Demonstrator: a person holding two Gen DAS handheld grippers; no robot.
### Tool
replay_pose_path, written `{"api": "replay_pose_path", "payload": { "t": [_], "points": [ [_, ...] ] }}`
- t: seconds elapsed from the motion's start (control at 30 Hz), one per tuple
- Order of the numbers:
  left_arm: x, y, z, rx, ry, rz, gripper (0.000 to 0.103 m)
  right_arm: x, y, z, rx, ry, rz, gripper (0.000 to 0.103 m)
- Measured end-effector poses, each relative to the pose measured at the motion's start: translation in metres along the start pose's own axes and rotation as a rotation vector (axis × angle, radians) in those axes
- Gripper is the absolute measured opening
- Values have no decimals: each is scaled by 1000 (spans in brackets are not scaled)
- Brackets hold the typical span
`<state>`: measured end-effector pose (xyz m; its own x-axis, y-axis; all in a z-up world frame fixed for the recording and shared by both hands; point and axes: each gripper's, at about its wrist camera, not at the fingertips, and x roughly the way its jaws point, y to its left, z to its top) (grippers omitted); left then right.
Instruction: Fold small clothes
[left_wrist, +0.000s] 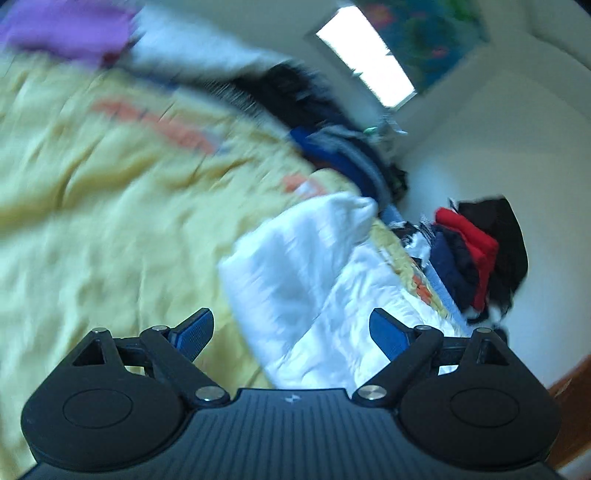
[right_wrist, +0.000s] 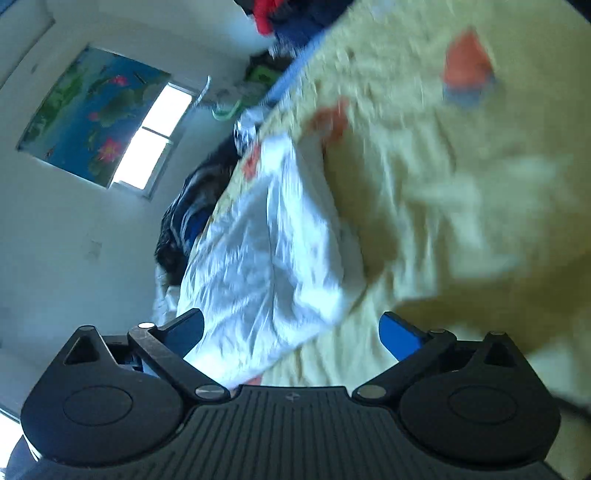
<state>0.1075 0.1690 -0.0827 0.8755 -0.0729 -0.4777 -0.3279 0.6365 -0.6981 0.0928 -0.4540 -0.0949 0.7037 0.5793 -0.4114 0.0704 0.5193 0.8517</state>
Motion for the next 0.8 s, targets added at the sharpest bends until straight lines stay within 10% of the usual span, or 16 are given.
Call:
{"api": "replay_pose_path", "payload": {
  "t": [0.43, 0.5, 0.57, 0.7, 0.8],
  "points": [
    [34, 9, 5, -221, 140, -80, 88, 70, 24, 5, -50, -71, -3, 77],
    [36, 7, 5, -215, 131, -78, 61, 78, 19, 3, -18, -52, 30, 38],
    [43, 6, 6, -207, 150, -48, 49, 80, 8, 3, 17, -51, 17, 25],
    [46, 5, 4, -163, 158, -38, 17, 73, -7, 2, 79, -76, 82, 18],
    [36, 0, 6, -138, 146, -58, 11, 63, 2, -1, 50, -106, 109, 16]
  ]
}}
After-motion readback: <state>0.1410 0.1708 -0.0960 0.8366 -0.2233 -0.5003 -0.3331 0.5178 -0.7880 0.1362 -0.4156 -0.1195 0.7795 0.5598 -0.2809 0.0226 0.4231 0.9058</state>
